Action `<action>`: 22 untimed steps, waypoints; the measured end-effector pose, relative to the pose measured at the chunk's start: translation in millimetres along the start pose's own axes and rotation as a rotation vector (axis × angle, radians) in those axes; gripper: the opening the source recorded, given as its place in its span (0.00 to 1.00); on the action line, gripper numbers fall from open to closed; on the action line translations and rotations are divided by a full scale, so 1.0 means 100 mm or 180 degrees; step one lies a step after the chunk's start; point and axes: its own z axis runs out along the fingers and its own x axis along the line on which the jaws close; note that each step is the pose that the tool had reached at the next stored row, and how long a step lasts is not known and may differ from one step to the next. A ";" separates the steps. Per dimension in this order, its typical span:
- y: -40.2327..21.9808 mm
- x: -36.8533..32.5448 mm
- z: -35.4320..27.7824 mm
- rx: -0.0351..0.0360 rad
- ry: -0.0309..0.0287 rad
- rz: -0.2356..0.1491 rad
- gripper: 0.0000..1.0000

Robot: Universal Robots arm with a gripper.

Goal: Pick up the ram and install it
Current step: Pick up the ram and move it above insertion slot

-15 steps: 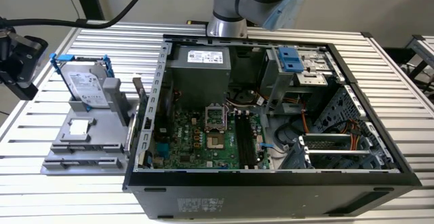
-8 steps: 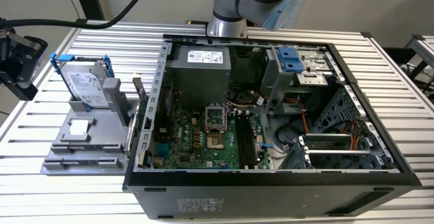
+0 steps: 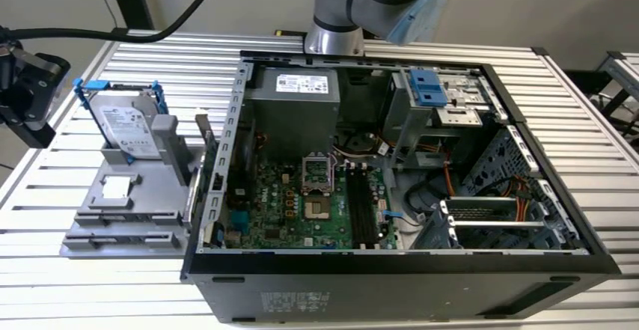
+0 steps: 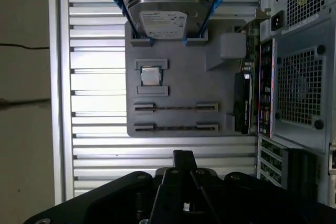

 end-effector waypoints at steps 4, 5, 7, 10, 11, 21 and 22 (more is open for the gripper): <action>0.000 0.000 0.000 -0.0002 0.0005 -0.0091 0.00; 0.000 0.000 0.001 -0.0002 0.0006 -0.0122 0.00; 0.000 0.000 0.001 -0.0004 0.0009 -0.0189 0.00; 0.000 0.000 0.000 -0.0005 0.0014 -0.0285 0.00; 0.000 0.000 0.000 -0.0006 0.0016 -0.0314 0.00; 0.000 0.001 0.000 -0.0014 0.0036 -0.0725 0.00; 0.000 0.001 0.000 -0.0015 0.0039 -0.0777 0.00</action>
